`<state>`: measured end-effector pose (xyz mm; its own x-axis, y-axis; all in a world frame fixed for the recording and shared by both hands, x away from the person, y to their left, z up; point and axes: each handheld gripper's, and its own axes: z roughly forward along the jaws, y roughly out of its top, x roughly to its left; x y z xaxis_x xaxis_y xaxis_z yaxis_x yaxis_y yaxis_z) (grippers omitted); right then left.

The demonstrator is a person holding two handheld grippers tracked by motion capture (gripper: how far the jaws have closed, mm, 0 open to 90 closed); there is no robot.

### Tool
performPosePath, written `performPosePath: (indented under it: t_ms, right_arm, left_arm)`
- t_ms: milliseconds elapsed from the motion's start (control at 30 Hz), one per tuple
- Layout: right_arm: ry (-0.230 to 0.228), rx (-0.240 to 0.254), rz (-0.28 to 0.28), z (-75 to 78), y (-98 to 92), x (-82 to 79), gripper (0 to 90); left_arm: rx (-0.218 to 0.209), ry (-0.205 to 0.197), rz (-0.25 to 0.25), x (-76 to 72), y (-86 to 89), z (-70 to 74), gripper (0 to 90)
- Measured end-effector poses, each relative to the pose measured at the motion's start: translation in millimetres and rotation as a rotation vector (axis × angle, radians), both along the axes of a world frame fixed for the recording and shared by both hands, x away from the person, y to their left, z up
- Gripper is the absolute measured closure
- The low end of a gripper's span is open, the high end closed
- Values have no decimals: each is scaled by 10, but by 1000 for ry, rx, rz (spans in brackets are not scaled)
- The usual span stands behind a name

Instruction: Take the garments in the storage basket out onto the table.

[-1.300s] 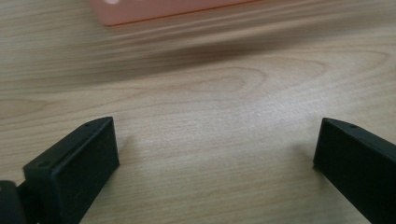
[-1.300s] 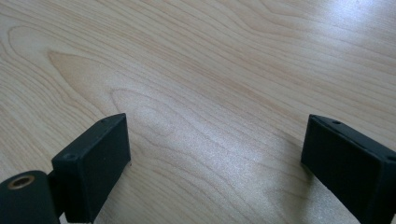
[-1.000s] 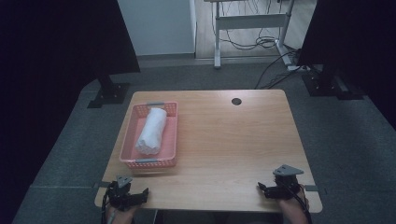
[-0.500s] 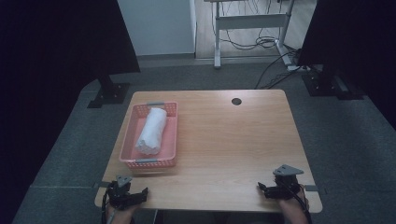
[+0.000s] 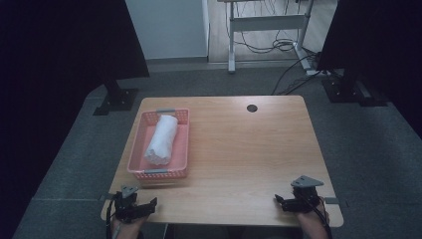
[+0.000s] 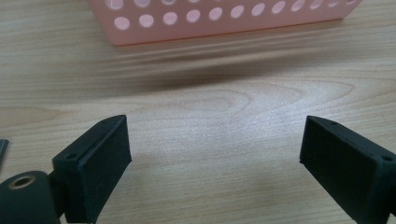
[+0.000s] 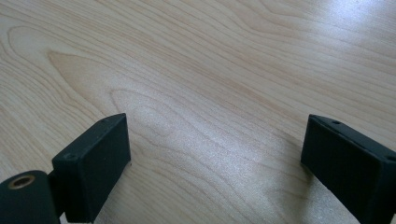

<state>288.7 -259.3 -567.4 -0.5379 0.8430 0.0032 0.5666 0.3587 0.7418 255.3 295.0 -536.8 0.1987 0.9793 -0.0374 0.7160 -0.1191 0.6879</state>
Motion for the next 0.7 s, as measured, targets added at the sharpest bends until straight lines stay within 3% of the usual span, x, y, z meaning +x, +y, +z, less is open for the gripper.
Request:
performPosePath:
  t_ms: [367,700]
  right_arm:
    - [0,0,0,0,0,0,75]
    - [-1,0,0,0,0,0,76]
  left_arm:
    - [-53,-9,9,19,-13,134,85]
    - [-45,-34,2,44,-55,272,94]
